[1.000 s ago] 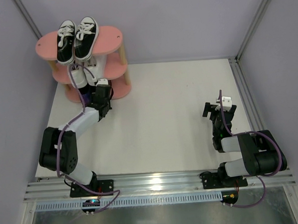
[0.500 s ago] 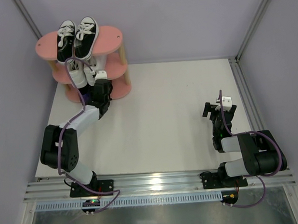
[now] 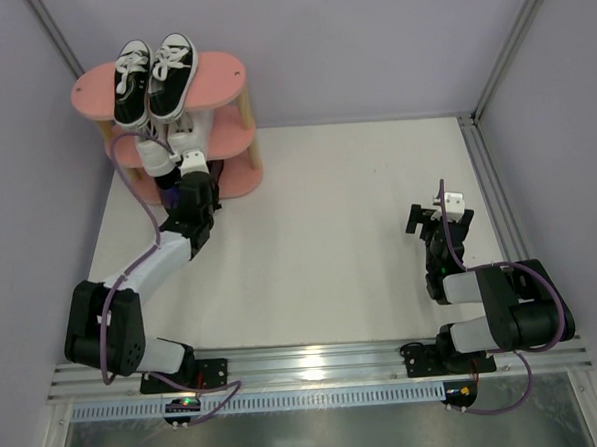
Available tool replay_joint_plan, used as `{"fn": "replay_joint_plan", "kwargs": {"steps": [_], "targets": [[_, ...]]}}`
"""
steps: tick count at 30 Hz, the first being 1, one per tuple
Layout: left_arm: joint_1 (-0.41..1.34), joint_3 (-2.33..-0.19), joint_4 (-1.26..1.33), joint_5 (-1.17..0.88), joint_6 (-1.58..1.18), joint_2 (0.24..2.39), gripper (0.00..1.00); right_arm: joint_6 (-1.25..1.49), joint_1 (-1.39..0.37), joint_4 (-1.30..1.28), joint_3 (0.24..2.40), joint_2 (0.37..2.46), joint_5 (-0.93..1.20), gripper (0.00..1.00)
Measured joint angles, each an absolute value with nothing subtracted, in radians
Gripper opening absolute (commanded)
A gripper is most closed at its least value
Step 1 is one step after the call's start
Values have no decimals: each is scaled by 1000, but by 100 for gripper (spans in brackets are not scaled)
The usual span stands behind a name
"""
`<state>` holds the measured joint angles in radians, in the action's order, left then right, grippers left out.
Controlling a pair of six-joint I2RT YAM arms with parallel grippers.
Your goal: Place and organize the shoes onto the shoe shelf
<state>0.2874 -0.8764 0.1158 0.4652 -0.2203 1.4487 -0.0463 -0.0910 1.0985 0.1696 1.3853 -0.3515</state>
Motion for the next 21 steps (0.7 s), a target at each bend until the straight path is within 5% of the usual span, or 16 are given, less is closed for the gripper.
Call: {"fn": "replay_joint_plan", "kwargs": {"steps": [21], "targets": [[440,-715,-57,171,-424,913,0,-46,-91,1098,170,1385,-352,97]]}}
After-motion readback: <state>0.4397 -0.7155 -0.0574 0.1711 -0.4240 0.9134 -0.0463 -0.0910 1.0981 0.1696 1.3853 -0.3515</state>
